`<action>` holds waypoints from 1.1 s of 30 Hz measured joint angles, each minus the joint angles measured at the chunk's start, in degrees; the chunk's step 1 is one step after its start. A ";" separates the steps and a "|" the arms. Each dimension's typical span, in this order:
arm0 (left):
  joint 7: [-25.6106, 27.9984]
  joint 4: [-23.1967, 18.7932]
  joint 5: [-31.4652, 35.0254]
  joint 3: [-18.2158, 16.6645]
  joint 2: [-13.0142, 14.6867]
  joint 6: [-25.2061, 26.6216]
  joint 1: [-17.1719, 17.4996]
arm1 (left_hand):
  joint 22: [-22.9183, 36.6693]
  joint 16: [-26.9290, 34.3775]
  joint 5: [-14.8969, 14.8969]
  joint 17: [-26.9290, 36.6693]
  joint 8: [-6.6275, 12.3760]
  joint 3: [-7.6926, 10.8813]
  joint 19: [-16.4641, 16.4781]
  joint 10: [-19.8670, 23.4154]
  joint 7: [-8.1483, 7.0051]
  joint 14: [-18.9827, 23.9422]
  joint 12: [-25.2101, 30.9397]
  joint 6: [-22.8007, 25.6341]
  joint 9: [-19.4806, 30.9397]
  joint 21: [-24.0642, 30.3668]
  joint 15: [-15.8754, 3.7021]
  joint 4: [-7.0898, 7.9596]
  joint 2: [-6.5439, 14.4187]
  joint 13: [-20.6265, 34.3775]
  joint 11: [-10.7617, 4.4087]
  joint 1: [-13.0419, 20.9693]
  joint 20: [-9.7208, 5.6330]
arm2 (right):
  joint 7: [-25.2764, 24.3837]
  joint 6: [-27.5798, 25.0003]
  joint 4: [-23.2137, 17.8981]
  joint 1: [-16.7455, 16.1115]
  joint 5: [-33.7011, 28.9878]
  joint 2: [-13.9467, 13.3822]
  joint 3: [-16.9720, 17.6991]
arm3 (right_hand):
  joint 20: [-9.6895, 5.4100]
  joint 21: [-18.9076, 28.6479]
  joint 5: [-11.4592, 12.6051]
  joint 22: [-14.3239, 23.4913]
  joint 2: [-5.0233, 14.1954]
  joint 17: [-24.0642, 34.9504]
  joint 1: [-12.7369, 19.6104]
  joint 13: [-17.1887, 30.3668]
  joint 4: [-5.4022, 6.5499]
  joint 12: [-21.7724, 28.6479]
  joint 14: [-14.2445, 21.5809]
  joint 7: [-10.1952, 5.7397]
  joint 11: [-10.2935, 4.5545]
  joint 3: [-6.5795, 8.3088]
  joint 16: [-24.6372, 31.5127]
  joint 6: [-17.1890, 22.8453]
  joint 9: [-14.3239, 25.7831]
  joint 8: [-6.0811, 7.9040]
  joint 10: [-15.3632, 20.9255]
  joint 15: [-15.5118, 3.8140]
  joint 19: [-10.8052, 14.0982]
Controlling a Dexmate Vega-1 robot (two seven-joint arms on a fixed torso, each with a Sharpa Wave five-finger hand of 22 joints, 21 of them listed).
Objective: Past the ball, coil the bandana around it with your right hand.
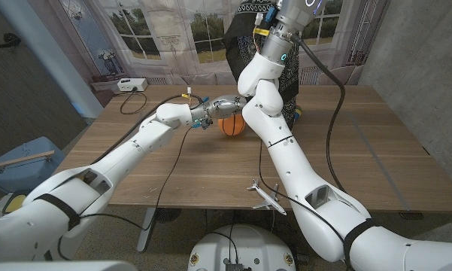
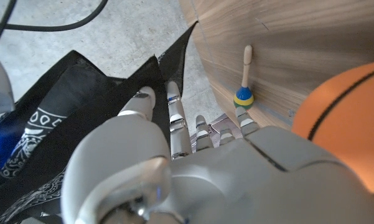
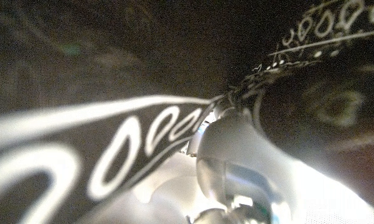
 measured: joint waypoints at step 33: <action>15.44 -16.80 4.04 -3.86 6.06 2.54 5.25 | 6.01 3.82 24.50 8.73 31.37 8.71 12.51 13.03 -3.28 18.52 9.24 -5.82 43.60 15.35 -8.15 9.07 0.47 11.22 -6.95 -0.02 -10.55 | 0.00 1.80 5.00 0.58 -0.73 2.04 6.27 | 0.00 0.00 0.28 0.00 -0.23 0.81 -0.22 -0.27 0.07 0.00 0.21 -0.03 0.00 0.07 -0.83 -0.03 -0.47 0.99 0.00 -0.21 0.00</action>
